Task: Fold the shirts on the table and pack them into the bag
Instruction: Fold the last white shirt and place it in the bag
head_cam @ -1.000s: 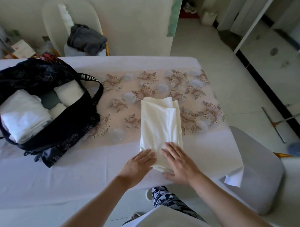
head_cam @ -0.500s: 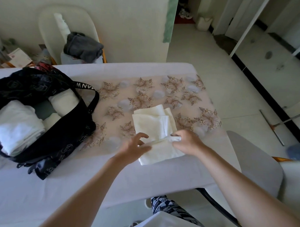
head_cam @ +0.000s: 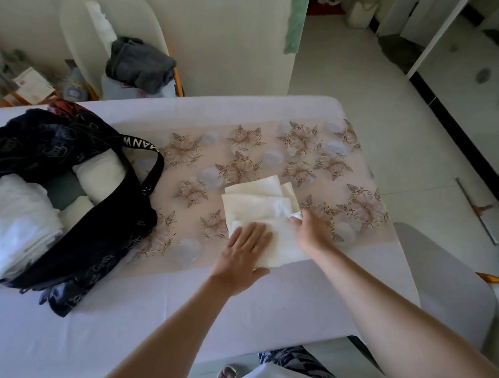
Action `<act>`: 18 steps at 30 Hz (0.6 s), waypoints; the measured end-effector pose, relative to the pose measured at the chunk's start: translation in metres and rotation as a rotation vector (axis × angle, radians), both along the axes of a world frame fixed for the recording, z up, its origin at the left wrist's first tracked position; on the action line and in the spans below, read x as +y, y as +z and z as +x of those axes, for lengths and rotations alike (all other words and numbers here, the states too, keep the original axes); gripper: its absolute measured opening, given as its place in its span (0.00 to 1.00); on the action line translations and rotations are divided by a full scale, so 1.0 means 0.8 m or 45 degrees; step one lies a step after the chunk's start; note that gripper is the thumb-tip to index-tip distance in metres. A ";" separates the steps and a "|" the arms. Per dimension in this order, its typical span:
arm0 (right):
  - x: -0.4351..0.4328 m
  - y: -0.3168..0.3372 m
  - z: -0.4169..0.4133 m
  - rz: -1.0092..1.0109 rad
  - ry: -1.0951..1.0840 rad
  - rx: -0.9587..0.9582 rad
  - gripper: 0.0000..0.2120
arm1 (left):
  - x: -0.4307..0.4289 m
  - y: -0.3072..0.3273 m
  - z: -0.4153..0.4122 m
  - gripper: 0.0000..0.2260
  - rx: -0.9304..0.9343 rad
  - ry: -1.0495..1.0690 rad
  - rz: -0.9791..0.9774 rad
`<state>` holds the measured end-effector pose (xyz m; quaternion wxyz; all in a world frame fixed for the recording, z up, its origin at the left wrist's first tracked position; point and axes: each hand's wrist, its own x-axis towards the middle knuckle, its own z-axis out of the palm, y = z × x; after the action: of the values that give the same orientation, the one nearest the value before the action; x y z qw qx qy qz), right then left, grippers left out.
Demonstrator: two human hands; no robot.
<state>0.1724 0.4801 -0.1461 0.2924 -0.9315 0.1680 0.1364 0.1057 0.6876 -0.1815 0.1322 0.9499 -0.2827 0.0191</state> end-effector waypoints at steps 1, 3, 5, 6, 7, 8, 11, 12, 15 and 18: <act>0.002 -0.002 0.003 -0.002 -0.039 0.023 0.17 | 0.006 -0.005 0.004 0.38 0.028 -0.013 0.001; 0.007 0.001 0.004 -0.049 -0.058 -0.036 0.17 | 0.012 -0.012 0.009 0.39 0.012 -0.010 -0.068; 0.009 0.007 -0.007 -0.184 0.082 -0.347 0.18 | 0.013 -0.016 0.009 0.36 -0.026 0.010 -0.168; 0.009 0.008 -0.016 -0.280 0.228 -0.571 0.18 | 0.011 -0.020 0.007 0.34 -0.056 0.025 -0.214; 0.008 0.010 -0.026 -0.358 0.398 -0.792 0.18 | 0.010 -0.022 0.006 0.33 -0.081 0.047 -0.256; 0.006 0.009 -0.034 -0.407 0.601 -0.945 0.18 | 0.009 -0.023 0.005 0.32 -0.093 0.074 -0.286; 0.000 -0.013 -0.048 -0.479 1.015 -0.789 0.21 | 0.009 -0.020 -0.003 0.37 -0.072 0.126 -0.261; -0.003 -0.021 -0.046 -0.488 1.038 -0.656 0.22 | 0.010 -0.017 -0.006 0.38 -0.055 0.127 -0.205; -0.001 -0.026 -0.035 -0.495 1.021 -0.355 0.27 | 0.016 -0.014 -0.019 0.41 0.036 0.170 -0.112; 0.007 -0.014 -0.025 -0.434 1.001 -0.190 0.33 | 0.028 -0.017 -0.032 0.46 0.099 0.259 -0.180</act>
<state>0.1525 0.4858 -0.1574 0.0715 -0.9669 -0.2008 0.1400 0.0798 0.7096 -0.1949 0.2071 0.9620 -0.1773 0.0155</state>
